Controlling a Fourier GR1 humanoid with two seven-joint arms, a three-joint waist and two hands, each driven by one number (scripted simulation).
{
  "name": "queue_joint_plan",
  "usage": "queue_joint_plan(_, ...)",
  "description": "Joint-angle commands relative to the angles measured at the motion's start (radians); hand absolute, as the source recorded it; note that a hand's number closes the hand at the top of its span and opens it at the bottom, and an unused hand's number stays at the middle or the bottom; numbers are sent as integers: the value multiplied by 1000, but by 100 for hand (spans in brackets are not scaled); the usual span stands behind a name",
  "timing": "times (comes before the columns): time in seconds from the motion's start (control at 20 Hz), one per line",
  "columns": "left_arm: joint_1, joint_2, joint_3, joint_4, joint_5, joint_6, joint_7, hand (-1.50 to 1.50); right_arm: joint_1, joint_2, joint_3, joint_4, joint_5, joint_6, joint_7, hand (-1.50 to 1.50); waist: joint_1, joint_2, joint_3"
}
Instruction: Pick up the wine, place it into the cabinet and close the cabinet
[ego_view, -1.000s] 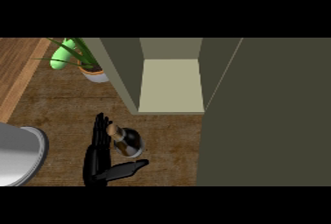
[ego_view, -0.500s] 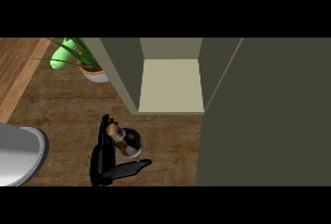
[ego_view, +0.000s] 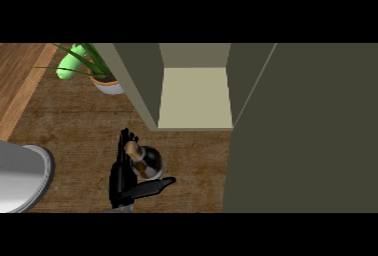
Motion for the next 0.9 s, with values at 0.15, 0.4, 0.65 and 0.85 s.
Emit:
queue_joint_plan(0.15, -47, -2, -45, 75, 56, -101, -56, 150, -11, -22, -64, -119, -120, -1, 87, -150, -1, 0, 0)
queue_joint_plan(0.4, -82, 13, -26, 170, -22, -130, -91, 150, 47, -34, -115, -114, -164, 44, 40, -150, -1, 1, 1)
queue_joint_plan(0.65, -51, 11, -96, 131, -162, 23, -152, 150, 36, 27, 20, -108, -6, -3, 45, -150, 3, -2, 0)
queue_joint_plan(0.85, -57, 142, -14, 42, -84, -140, -78, 150, -55, -10, -85, -56, -97, 6, 58, -150, 10, -1, 1)
